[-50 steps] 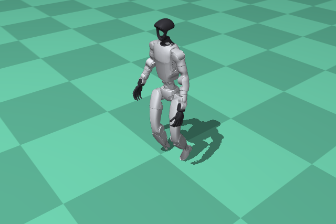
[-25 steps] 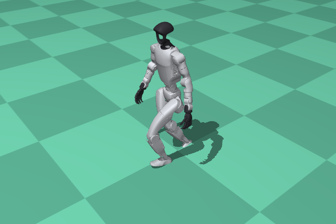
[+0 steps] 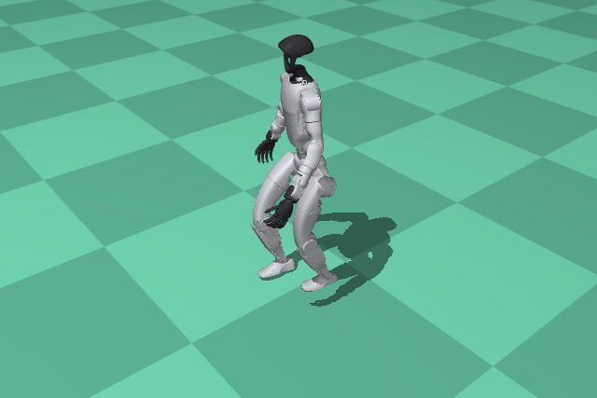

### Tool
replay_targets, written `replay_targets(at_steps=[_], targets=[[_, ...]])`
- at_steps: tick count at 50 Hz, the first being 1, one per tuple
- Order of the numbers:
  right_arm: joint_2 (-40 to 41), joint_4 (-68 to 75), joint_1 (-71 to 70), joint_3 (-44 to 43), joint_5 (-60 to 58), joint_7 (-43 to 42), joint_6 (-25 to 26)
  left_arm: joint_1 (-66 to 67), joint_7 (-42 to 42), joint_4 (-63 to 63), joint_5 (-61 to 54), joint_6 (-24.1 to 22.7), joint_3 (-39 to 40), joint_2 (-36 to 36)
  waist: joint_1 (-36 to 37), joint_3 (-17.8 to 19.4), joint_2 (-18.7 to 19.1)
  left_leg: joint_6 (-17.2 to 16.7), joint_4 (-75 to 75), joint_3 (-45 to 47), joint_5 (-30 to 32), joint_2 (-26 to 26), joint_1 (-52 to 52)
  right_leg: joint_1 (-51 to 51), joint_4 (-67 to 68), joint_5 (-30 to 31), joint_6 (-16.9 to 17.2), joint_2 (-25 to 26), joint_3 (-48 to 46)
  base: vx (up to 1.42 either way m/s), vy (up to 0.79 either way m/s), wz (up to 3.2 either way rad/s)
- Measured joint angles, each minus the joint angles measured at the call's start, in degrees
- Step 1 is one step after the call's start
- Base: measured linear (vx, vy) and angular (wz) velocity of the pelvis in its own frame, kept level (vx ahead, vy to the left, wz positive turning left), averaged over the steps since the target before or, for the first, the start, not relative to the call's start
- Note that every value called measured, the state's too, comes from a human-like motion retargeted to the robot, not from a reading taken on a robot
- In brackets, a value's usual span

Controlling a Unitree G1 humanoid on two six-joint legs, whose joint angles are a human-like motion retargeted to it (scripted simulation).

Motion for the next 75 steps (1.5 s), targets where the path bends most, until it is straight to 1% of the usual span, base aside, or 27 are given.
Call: replay_targets(at_steps=[2,5,7,9,11,13,15,20,22,24,27,30,33,36,38,40,43,45,50,52,56,59,63,65,70,72,75], targets=[[-0.9,1.1,-0.8,-0.4,0.4,0.4,0.3,-2.2,0.0,-2.2,-1.2,-0.4,-0.6,0.2,0.9,-0.5,1.0,-0.3,-4.6,-0.8,0.5,0.6,3.1,0.4,-4.4,2.3,0.6,1.5,0.7,0.25,-0.06,0.07],[-0.8,1.9,-0.1,-0.3,0.6,0.7,0.6,-2.9,-0.4,-4.2,-2.2,-1.1,-1.0,-0.6,0.9,-1.3,0.2,-0.8,-0.5,-1.0,-1.9,-0.1,2.9,-0.3,-1.8,2.6,0.6,1.1,1.2,0.2,-0.08,0.21],[-0.7,2.3,-0.3,-0.4,0.8,1.1,0.8,-3.0,-1.0,-4.9,-2.9,-1.1,-1.2,-1.3,1.4,-1.4,0.3,-1.2,-0.3,-1.5,-2.5,0.0,4.3,0.8,-1.2,1.3,-0.2,1.0,0.7,0.27,-0.08,0.15],[-0.9,2.7,-1.1,-0.5,1.1,1.7,0.8,-3.1,-2.0,-5.2,-3.5,-0.6,-1.3,-2.2,2.0,-0.3,0.6,-1.8,-3.1,-2.4,-1.2,0.4,8.4,4.1,-2.3,0.2,-1.0,1.2,-0.1,0.28,-0.08,0.11],[-0.2,2.5,-0.9,-0.3,1.2,2.0,0.6,-1.8,-2.8,-4.8,-3.1,-0.4,-1.7,-3.1,2.5,-0.3,0.2,-2.6,0.5,-2.3,-1.3,0.4,7.8,4.7,-0.8,-1.0,-1.5,1.0,-0.2,0.2,-0.08,0.13],[-0.1,2.1,-1.5,0.0,1.5,2.7,0.6,-0.9,-4.3,-3.6,-2.4,0.2,-1.9,-3.7,3.5,0.5,1.4,-3.8,1.1,-3.4,-0.6,2.2,9.7,8.1,-3.4,-1.4,-2.3,2.3,-1.6,0.26,-0.07,0.01],[0.4,1.5,-1.5,0.4,1.7,3.0,0.3,1.0,-5.1,-2.1,-1.7,0.8,-2.4,-4.5,4.5,1.2,1.5,-4.7,5.3,-3.5,-0.1,2.8,9.1,9.4,-2.7,-2.2,-2.9,2.7,-1.9,0.2,-0.07,-0.03],[0.1,-0.8,-2.4,1.0,3.2,3.7,-0.1,5.0,-7.5,3.6,-0.5,2.4,-2.0,-5.0,9.0,2.9,5.3,-8.7,18.5,-5.5,2.2,8.3,5.9,14.9,-7.8,-2.7,-5.3,7.5,-4.7,0.17,-0.05,-0.13],[-0.4,-1.6,-2.8,1.1,4.0,3.6,-0.2,6.7,-8.2,5.6,-0.5,3.1,-1.4,-4.9,11.0,3.4,6.5,-10.4,25.2,-4.9,6.1,11.3,3.5,16.0,-9.2,-3.0,-6.1,9.1,-5.4,0.13,-0.02,-0.11],[-1.0,-2.1,-3.3,1.0,4.8,3.4,-0.3,8.4,-8.7,7.2,-0.7,3.7,-0.6,-4.8,12.9,3.3,7.3,-10.7,30.2,-4.1,8.2,14.1,0.7,16.8,-10.8,-3.1,-6.6,10.0,-5.7,0.11,-0.01,-0.02],[-2.2,-2.5,-3.9,0.5,6.1,3.1,-0.5,10.8,-9.6,8.8,-1.3,4.2,0.7,-4.3,15.5,2.6,7.5,-10.1,32.6,-3.3,7.9,16.7,-3.2,18.1,-13.7,-2.7,-6.6,10.3,-5.7,0.11,0.0,0.06],[-3.3,-2.9,-4.1,-0.6,7.5,2.7,-0.5,12.7,-10.0,9.7,-2.1,4.3,2.2,-4.1,17.4,1.5,7.0,-9.3,29.3,-2.7,6.3,17.6,-6.0,19.3,-16.5,-2.1,-6.1,9.4,-5.4,0.09,0.02,0.18],[-4.2,-3.1,-4.0,-1.8,8.8,2.3,-0.7,13.7,-10.1,9.6,-3.1,4.1,3.4,-4.2,18.1,0.1,6.0,-9.1,22.3,-2.5,6.0,16.5,-7.1,19.8,-18.6,-1.5,-5.4,7.5,-5.0,0.08,0.03,0.29],[-4.8,-3.1,-3.6,-2.9,9.9,1.7,-1.0,15.4,-9.5,9.3,-3.8,3.5,4.4,-4.3,17.9,-1.5,5.1,-9.4,15.4,-2.2,7.4,14.9,-6.9,19.7,-20.1,-1.2,-4.8,5.6,-4.8,0.07,0.03,0.33],[-4.7,-3.0,-3.1,-3.5,10.5,1.1,-1.2,16.6,-9.0,8.8,-4.2,3.0,4.8,-4.4,17.8,-2.0,5.4,-9.9,14.6,-2.1,7.7,15.0,-7.0,18.6,-18.3,-1.7,-4.6,5.3,-4.9,0.03,0.02,0.2],[-5.2,-2.5,-3.2,-4.1,11.0,0.5,-1.4,16.7,-8.3,7.6,-4.7,2.6,4.9,-4.2,17.2,-3.4,4.7,-10.2,9.0,-1.6,9.4,13.4,-5.3,19.4,-21.6,-1.0,-4.3,3.8,-4.6,0.09,0.02,0.32],[-5.0,-1.8,-2.4,-4.3,11.3,-0.3,-1.4,16.9,-7.3,6.1,-5.2,1.7,4.9,-4.1,16.9,-3.8,5.6,-11.0,10.8,-1.5,8.8,14.1,-5.8,17.5,-17.9,-2.1,-4.5,4.0,-5.1,0.04,0.0,0.13],[-5.2,-0.3,-3.1,-4.5,11.7,-0.5,-1.5,16.0,-6.4,4.7,-6.3,1.4,4.7,-3.3,16.1,-4.9,5.1,-11.3,4.6,-1.0,10.8,12.9,-3.1,19.4,-22.9,-1.0,-4.4,3.0,-5.1,0.14,-0.01,0.32],[-4.5,2.3,-1.5,-4.6,12.4,-0.5,-1.1,15.0,-5.1,1.7,-8.8,-0.1,4.8,-2.6,15.2,-5.3,6.4,-12.4,9.8,-0.3,10.5,14.8,-2.6,17.2,-17.9,-2.8,-4.9,3.6,-6.0,0.05,-0.01,0.09],[-4.6,4.2,-2.2,-4.8,13.1,0.1,-1.2,13.5,-4.6,0.6,-10.9,-0.4,5.0,-1.7,14.8,-5.1,6.6,-12.8,6.0,0.1,12.1,15.1,1.2,20.8,-23.9,-1.1,-5.1,4.2,-6.2,0.12,-0.02,0.16],[-4.0,5.3,-0.8,-5.1,13.9,0.3,-1.1,12.8,-4.0,-1.4,-13.5,-1.4,5.6,-1.8,14.5,-4.8,7.6,-13.5,10.8,0.1,11.1,17.1,1.4,19.5,-19.9,-2.3,-5.5,5.4,-7.0,0.0,0.0,0.0],[-4.1,6.3,-1.4,-5.5,14.7,0.9,-1.1,11.4,-3.5,-2.4,-16.0,-1.8,6.0,-1.4,14.0,-4.5,7.9,-13.9,7.3,0.2,11.6,17.6,4.5,23.1,-25.6,-0.4,-5.7,6.2,-7.3,0.06,-0.01,0.11],[-3.7,6.5,-0.6,-5.7,15.3,0.8,-1.2,11.4,-2.6,-3.4,-18.1,-2.8,6.5,-1.9,14.1,-4.1,8.6,-14.4,10.5,0.0,9.6,19.4,4.1,21.9,-22.2,-1.2,-5.9,7.4,-8.1,-0.05,0.0,-0.01],[-4.0,6.9,-1.7,-6.0,15.8,0.7,-1.0,9.7,-2.0,-3.2,-19.9,-3.1,6.7,-1.6,13.5,-4.3,8.0,-14.3,4.8,0.4,10.6,18.6,6.7,24.8,-28.5,0.8,-5.7,7.1,-8.0,0.04,0.01,0.24],[-3.5,6.9,-1.1,-6.0,16.7,-0.6,-1.2,10.1,-0.5,-2.4,-22.4,-3.7,6.9,-2.9,13.7,-3.0,8.5,-14.5,9.5,0.5,7.7,21.0,5.6,23.0,-23.6,0.1,-5.5,8.3,-9.1,-0.1,0.01,0.06],[-3.9,7.2,-2.3,-6.1,17.3,-1.4,-1.2,8.8,0.0,-0.4,-24.1,-3.9,7.1,-3.1,12.9,-3.0,7.8,-14.2,4.5,1.2,8.8,19.8,7.3,24.8,-28.1,1.6,-5.2,7.5,-8.9,-0.02,0.02,0.3],[-3.5,7.1,-1.6,-6.1,17.7,-2.4,-1.5,9.8,1.0,1.2,-25.6,-4.0,7.4,-3.8,13.1,-1.8,8.0,-14.1,8.0,1.7,7.3,21.3,6.1,23.4,-24.4,1.1,-5.0,7.9,-9.5,-0.15,0.02,0.09]])
